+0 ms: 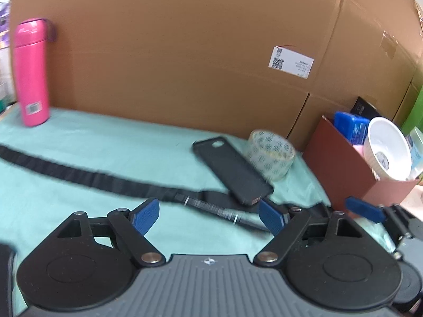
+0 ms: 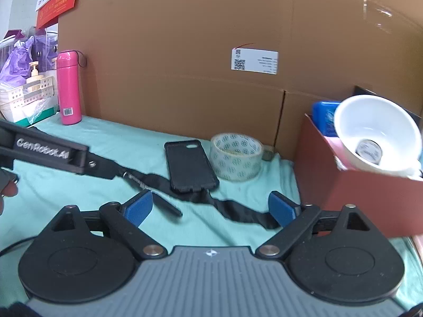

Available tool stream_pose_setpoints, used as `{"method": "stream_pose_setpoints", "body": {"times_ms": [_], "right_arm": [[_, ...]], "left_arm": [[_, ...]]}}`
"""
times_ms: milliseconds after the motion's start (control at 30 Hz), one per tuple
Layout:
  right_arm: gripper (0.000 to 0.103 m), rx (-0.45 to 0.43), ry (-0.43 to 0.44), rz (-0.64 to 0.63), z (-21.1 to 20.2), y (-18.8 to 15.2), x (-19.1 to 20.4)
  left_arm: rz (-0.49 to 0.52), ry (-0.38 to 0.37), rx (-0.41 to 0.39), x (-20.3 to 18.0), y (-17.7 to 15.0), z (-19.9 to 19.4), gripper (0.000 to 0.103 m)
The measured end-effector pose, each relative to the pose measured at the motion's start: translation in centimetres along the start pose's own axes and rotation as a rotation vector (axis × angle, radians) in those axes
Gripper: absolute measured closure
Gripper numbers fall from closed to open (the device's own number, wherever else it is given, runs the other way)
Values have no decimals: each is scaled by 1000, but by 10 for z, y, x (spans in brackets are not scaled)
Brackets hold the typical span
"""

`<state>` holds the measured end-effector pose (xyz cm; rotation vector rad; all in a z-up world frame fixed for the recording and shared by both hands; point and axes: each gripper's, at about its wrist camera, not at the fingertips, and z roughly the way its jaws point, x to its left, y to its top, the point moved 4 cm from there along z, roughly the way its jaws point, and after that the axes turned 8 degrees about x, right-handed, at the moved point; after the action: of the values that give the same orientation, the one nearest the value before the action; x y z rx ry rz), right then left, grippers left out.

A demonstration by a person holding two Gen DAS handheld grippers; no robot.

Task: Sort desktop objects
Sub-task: 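Move the left gripper to the black phone case and close on it, then lift the black phone case with the left gripper and carry it to the brown box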

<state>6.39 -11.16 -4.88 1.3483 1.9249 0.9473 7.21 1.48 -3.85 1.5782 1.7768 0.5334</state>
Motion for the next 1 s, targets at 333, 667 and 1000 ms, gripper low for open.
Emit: {"method": "stream_pose_setpoints", "body": {"times_ms": [333, 667, 1000], "right_arm": [[18, 76, 76, -17, 74, 24, 3], [26, 157, 120, -31, 116, 20, 4], [34, 159, 150, -11, 116, 18, 5]], "left_arm": [[-74, -30, 163, 8, 35, 93, 46], [-11, 3, 132, -1, 42, 116, 79], [-20, 2, 120, -3, 43, 118, 86]]}}
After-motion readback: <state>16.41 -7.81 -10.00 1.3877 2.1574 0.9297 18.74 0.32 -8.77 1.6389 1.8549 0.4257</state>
